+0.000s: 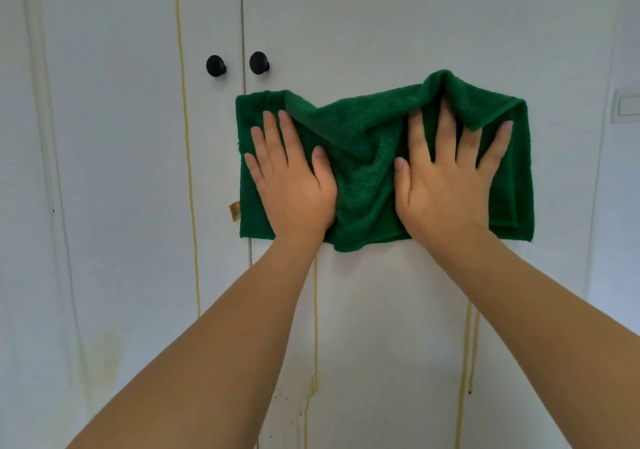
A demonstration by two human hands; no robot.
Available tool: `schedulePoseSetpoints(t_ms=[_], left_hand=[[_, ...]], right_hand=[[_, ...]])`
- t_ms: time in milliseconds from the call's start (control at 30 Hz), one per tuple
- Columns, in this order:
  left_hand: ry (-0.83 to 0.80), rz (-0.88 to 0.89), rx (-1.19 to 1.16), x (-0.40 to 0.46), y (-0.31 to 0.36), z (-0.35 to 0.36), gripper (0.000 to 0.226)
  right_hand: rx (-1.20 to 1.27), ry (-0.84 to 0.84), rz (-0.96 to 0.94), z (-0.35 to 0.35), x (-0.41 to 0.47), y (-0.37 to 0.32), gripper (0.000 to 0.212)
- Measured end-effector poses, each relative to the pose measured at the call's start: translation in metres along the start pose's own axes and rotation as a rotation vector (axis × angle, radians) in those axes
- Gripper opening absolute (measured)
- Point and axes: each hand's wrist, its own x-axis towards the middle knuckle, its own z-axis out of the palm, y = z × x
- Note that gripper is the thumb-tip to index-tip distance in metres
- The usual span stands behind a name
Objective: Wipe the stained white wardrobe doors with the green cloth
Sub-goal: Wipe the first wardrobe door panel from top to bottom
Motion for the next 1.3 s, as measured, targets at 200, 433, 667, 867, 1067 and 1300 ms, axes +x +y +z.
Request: schedulePoseSetpoints(t_ms=[200,433,667,867,1067,1300], left_hand=[[0.003,0.001,0.041,-0.014,-0.010,0.001,0.075],[-0.004,-0.057,0.053,-0.018,0.000,-0.001,0.072],[0.007,-0.113,0.053,-0.046,0.034,0.013,0.070],[-0.053,0.086,0.095,-0.002,0.079,0.011,0.073],[-0.125,0.804,0.202,-0.010,0.095,0.016,0.064],[-0.141,1.088,-0.039,-0.013,0.051,0.015,0.048]], right_hand=[[0.040,-0.052,0.054,0.008,-0.050,-0.019,0.061],[0.029,-0.043,-0.058,0.000,-0.036,0.038,0.061],[0.036,0.027,0.015,-0.004,-0.023,0.078,0.061],[0.063,0.028,0.106,-0.001,-0.055,0.073,0.062],[0.039,0.055,0.094,0.006,-0.075,0.068,0.059],[0.031,0.126,0.039,0.001,-0.065,0.074,0.058]])
